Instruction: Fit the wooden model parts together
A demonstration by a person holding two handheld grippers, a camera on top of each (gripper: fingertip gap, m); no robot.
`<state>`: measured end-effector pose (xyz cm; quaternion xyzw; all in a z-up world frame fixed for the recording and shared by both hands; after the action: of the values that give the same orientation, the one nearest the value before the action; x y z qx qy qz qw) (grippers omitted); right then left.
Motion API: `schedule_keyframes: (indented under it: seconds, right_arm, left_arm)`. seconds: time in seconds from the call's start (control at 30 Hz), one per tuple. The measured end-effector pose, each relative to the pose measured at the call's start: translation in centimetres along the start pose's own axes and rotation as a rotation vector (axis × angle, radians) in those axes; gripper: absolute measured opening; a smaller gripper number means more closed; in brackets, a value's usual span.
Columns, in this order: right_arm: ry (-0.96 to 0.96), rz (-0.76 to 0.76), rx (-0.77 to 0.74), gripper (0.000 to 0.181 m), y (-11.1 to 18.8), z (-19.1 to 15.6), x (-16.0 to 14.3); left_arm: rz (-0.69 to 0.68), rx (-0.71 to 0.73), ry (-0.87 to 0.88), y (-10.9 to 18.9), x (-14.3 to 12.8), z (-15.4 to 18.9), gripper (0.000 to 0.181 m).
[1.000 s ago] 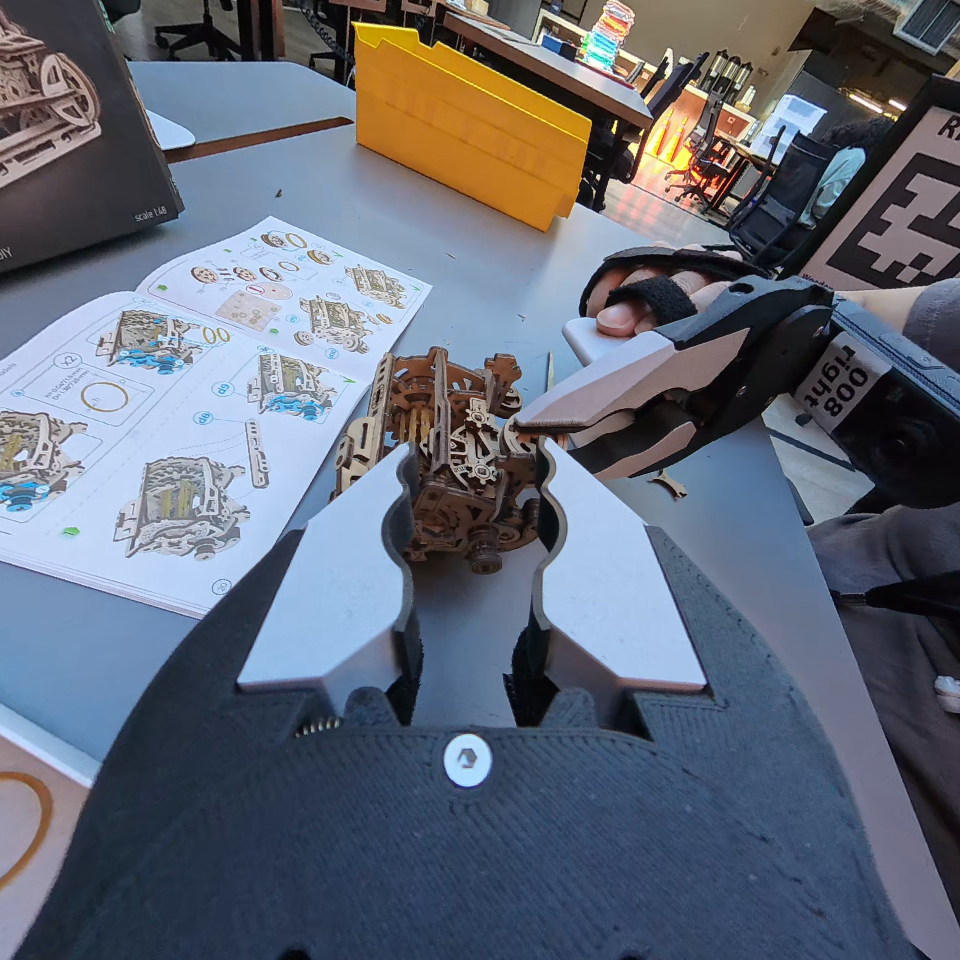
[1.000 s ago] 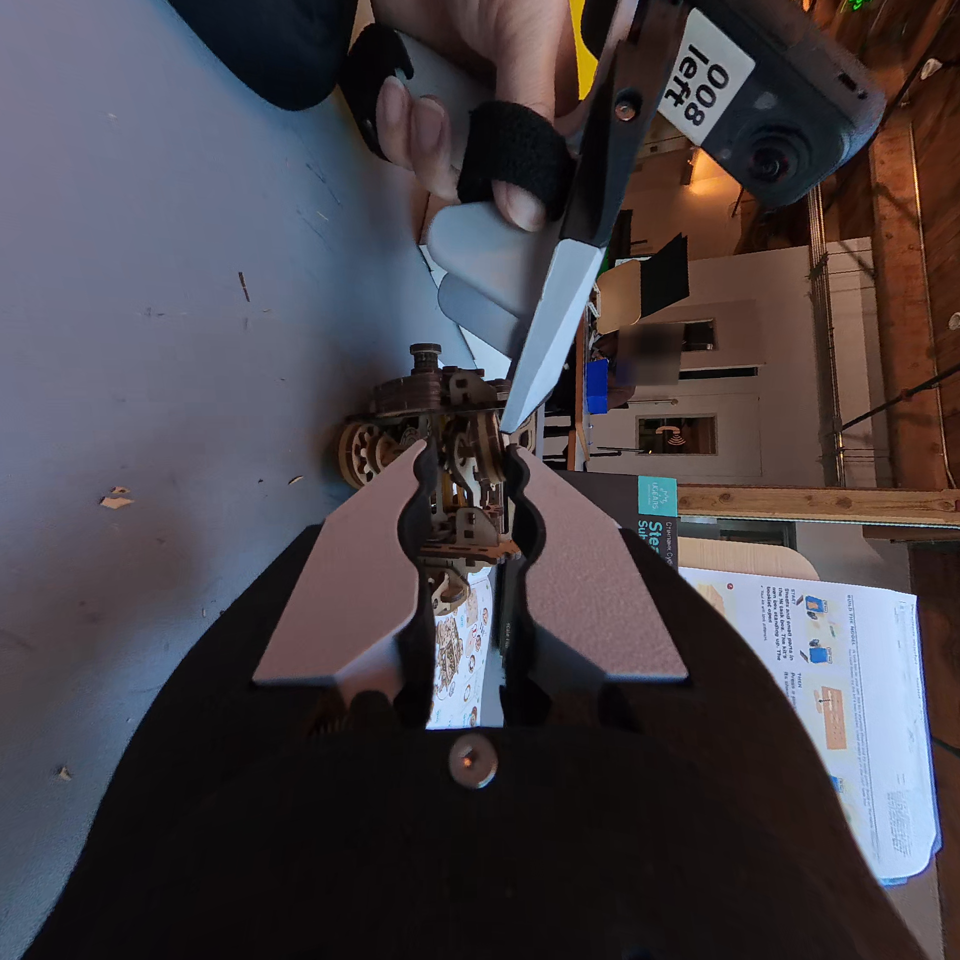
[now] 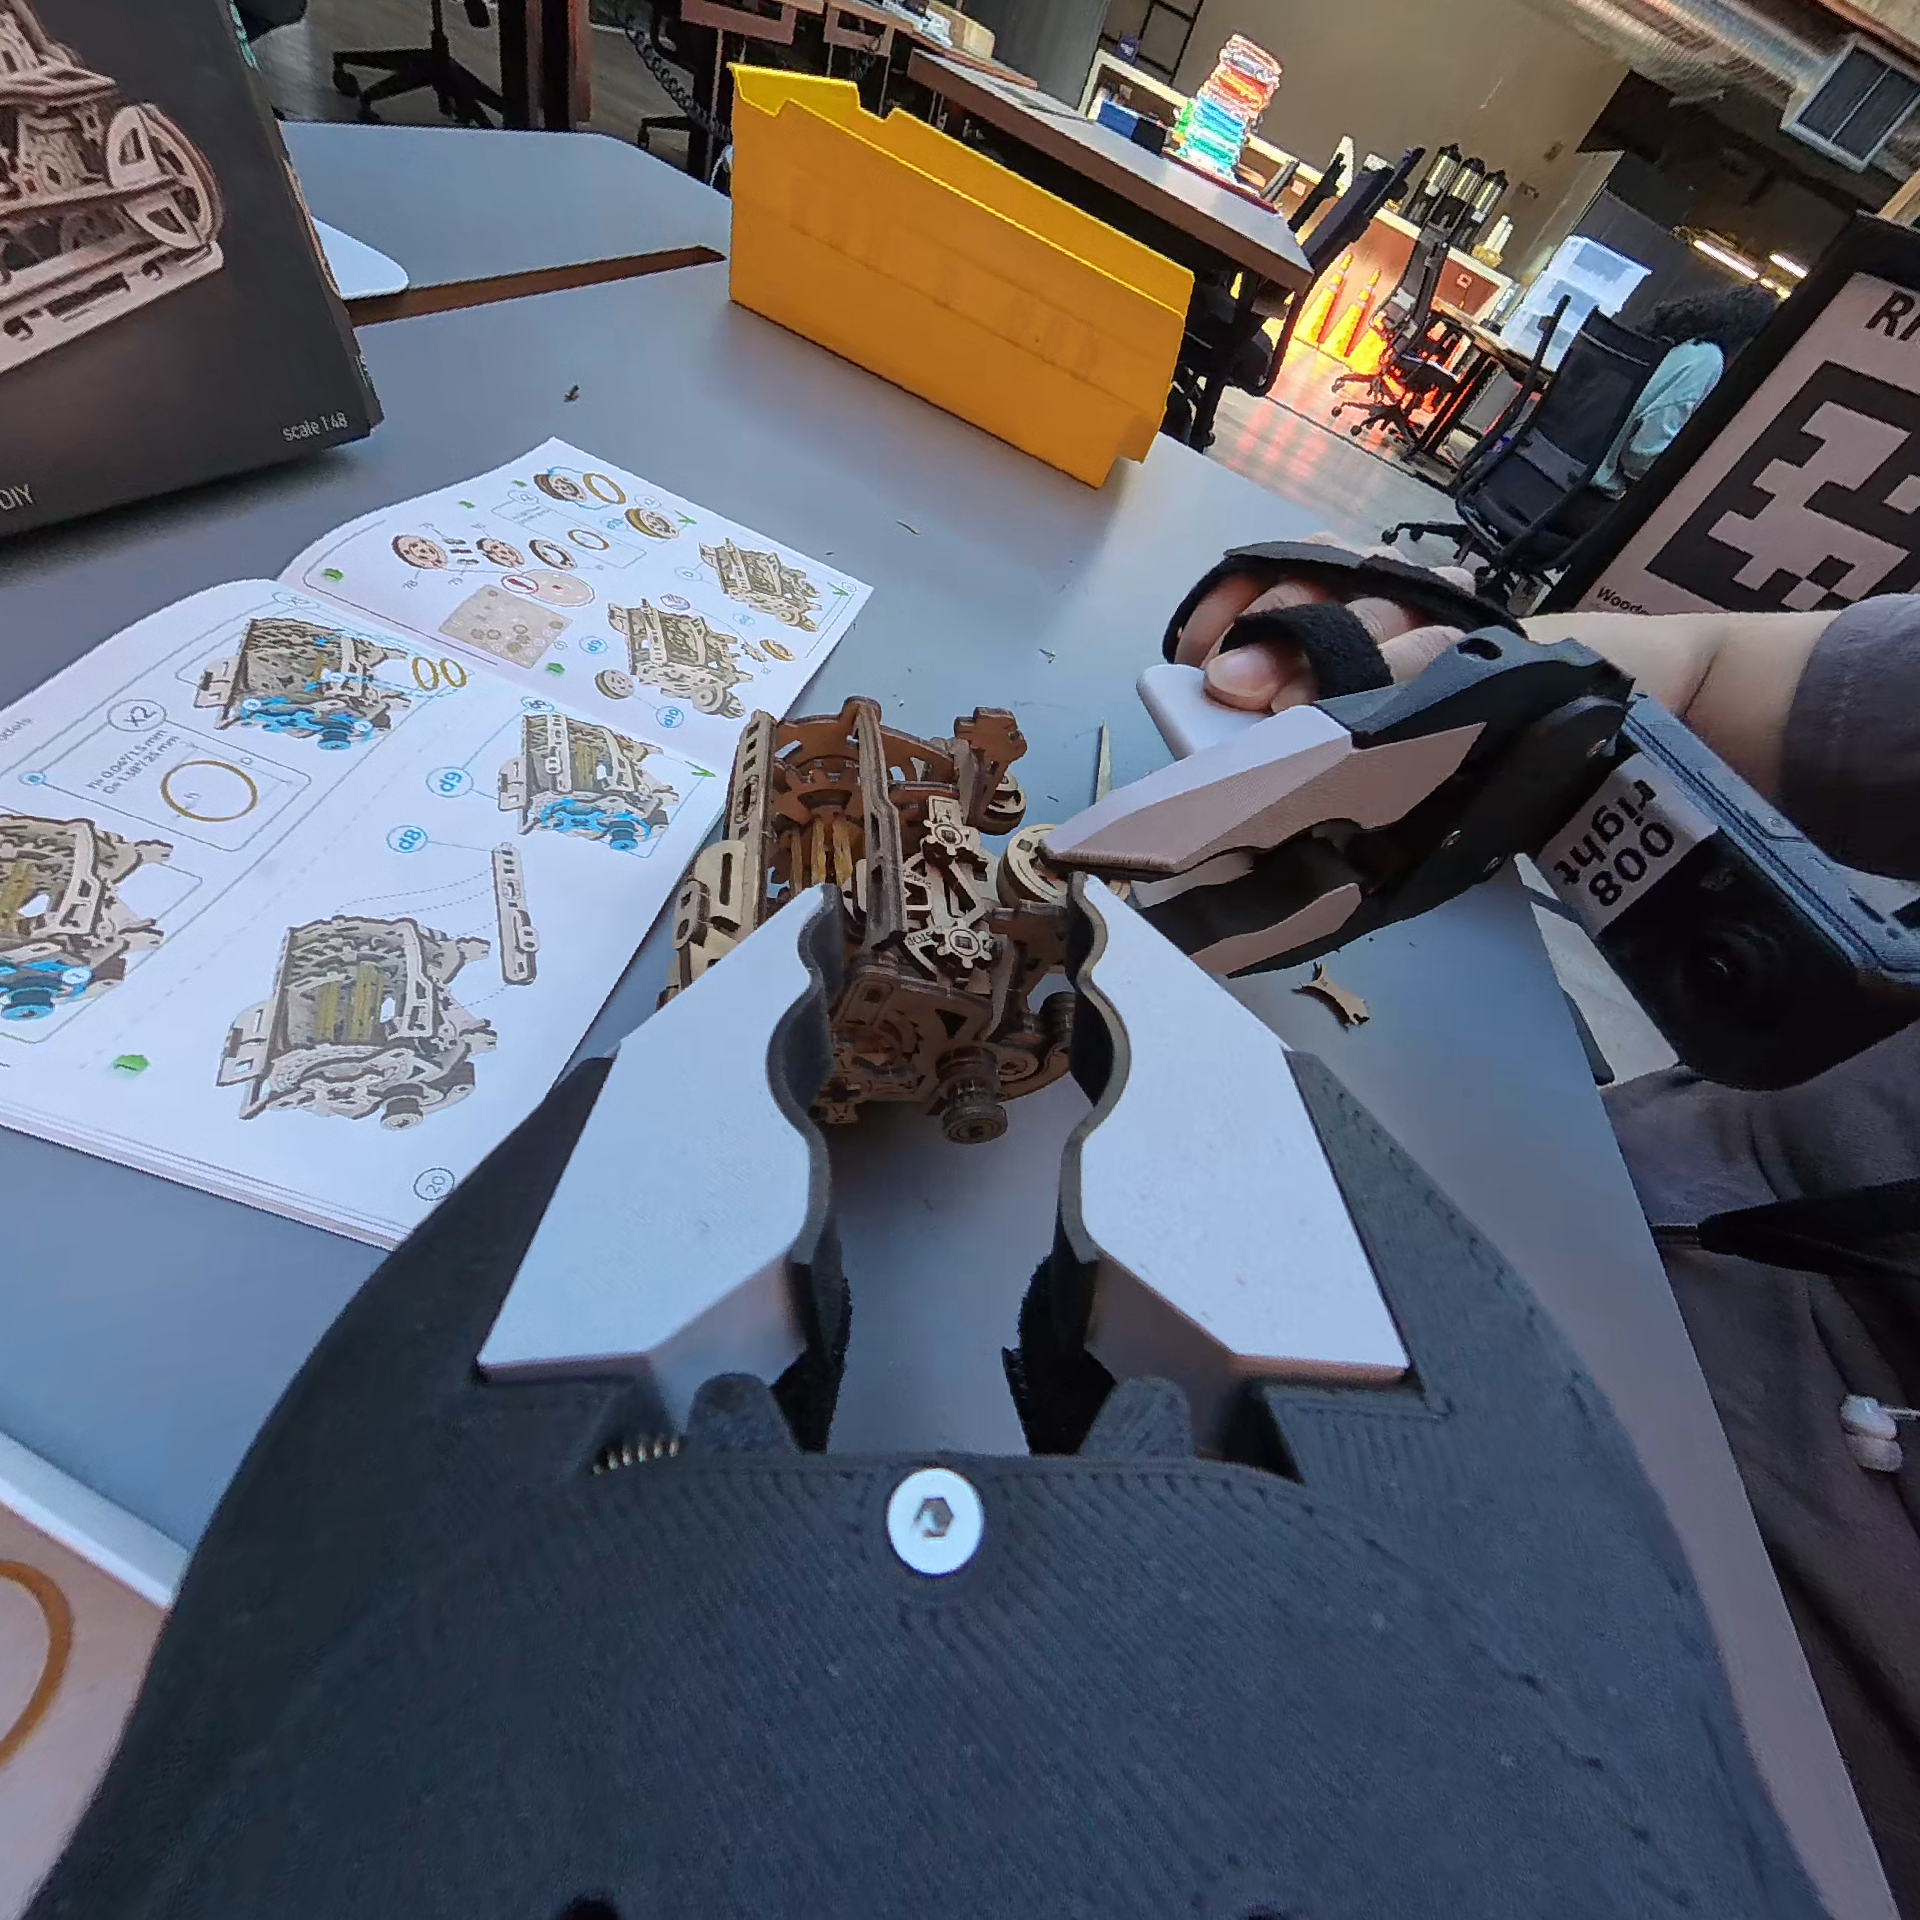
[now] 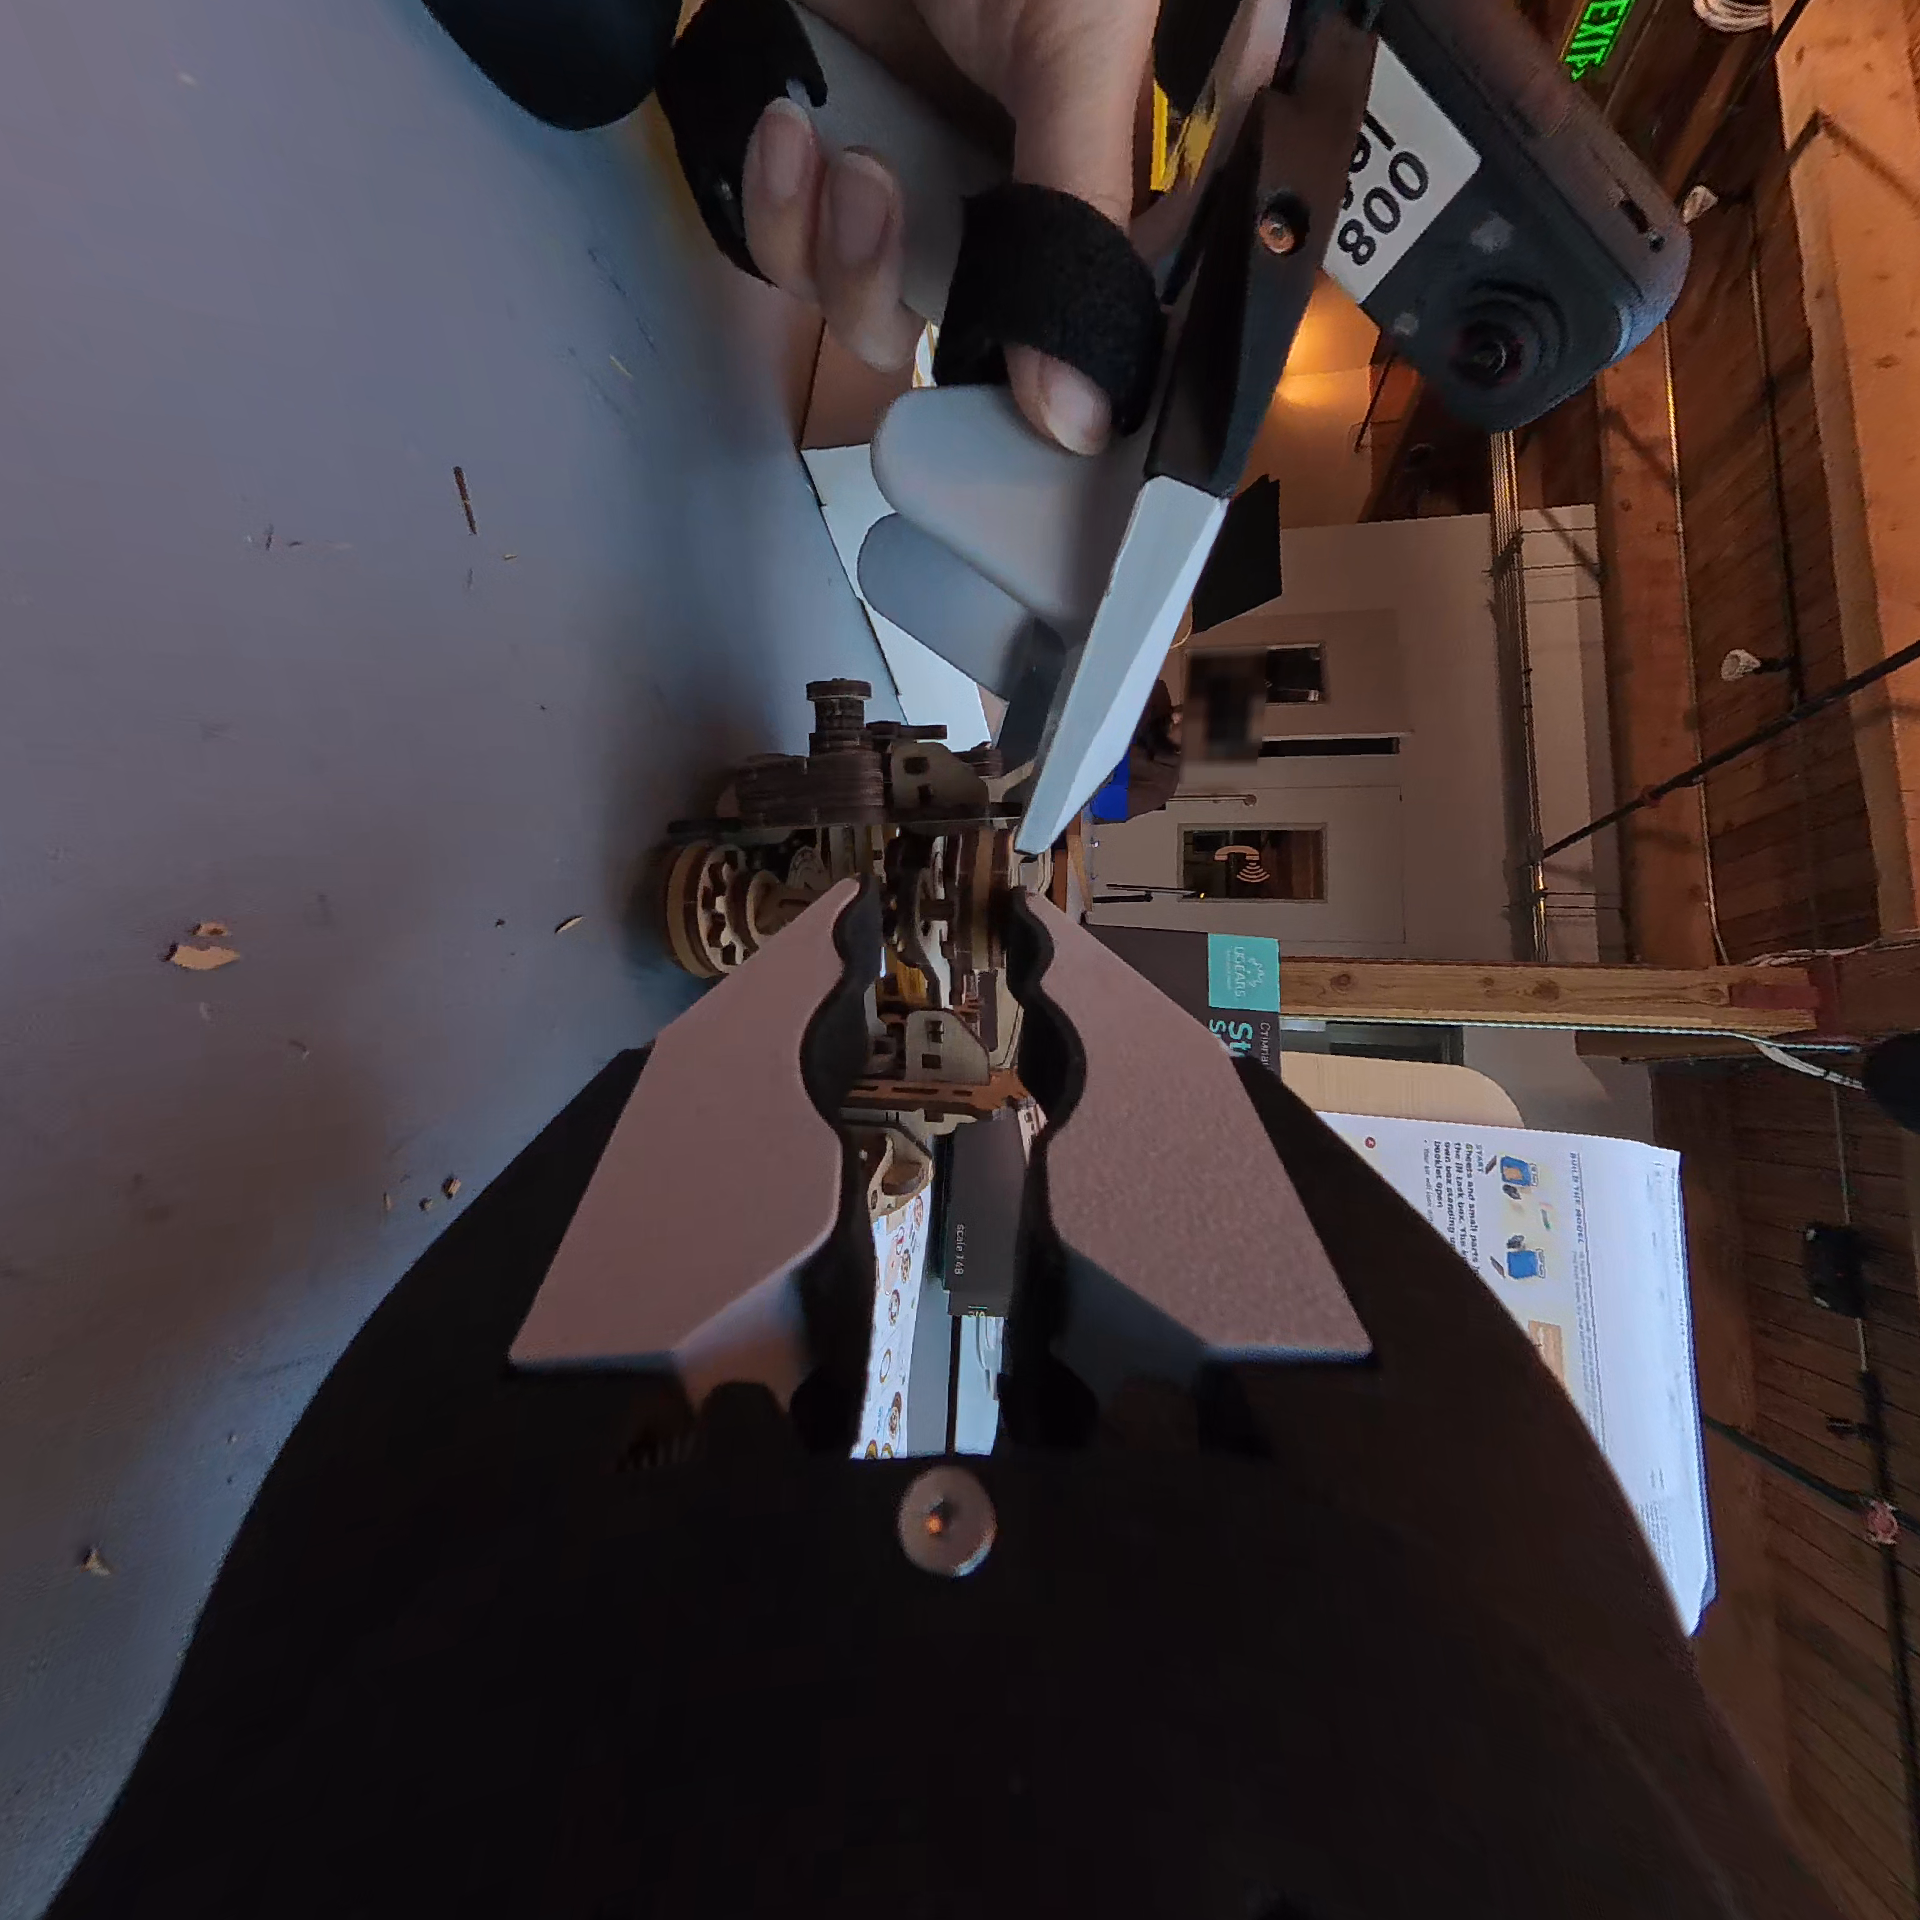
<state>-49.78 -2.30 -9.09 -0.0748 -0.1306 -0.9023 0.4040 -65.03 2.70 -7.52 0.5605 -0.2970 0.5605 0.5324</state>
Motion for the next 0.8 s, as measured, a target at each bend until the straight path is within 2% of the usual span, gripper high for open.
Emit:
schedule_keyframes:
  seconds: [0.37, 0.47, 0.57, 0.7, 0.8]
  right_arm:
    - [0.0, 0.0, 0.066, 0.019, -0.6, 1.7, -0.2]
    - [-0.096, 0.009, 0.137, 0.019, -0.9, 2.7, -0.3]
    - [-0.11, 0.003, 0.192, 0.019, -1.5, 3.3, -0.7]
    - [-0.158, 0.036, 0.26, 0.02, -2.1, 4.1, -1.2]
    - [-0.236, 0.043, 0.307, 0.02, -2.4, 4.6, -1.7]
  left_arm:
    - [0.036, -0.036, 0.132, 0.0, 0.2, -1.3, 0.041]
    - [0.048, -0.066, 0.209, 0.1, 0.3, -1.7, 0.039]
    - [0.053, -0.074, 0.27, 0.2, 0.3, -2.4, 0.039]
    - [0.037, -0.064, 0.25, 0.4, 0.6, -3.0, 0.038]
    - [0.052, -0.036, 0.129, 1.0, 1.7, -2.8, 0.042]
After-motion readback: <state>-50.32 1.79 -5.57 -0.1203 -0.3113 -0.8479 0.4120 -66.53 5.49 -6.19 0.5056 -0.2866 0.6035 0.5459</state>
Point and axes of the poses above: each gripper's, where its closed fingertips meet, y back along the fingers, x out of its top, z = x × y across the jaws, the point moved 9 cm from there along y, back along the fingers, and after that the axes turned 9 degrees about -y, right-handed, at the moved point
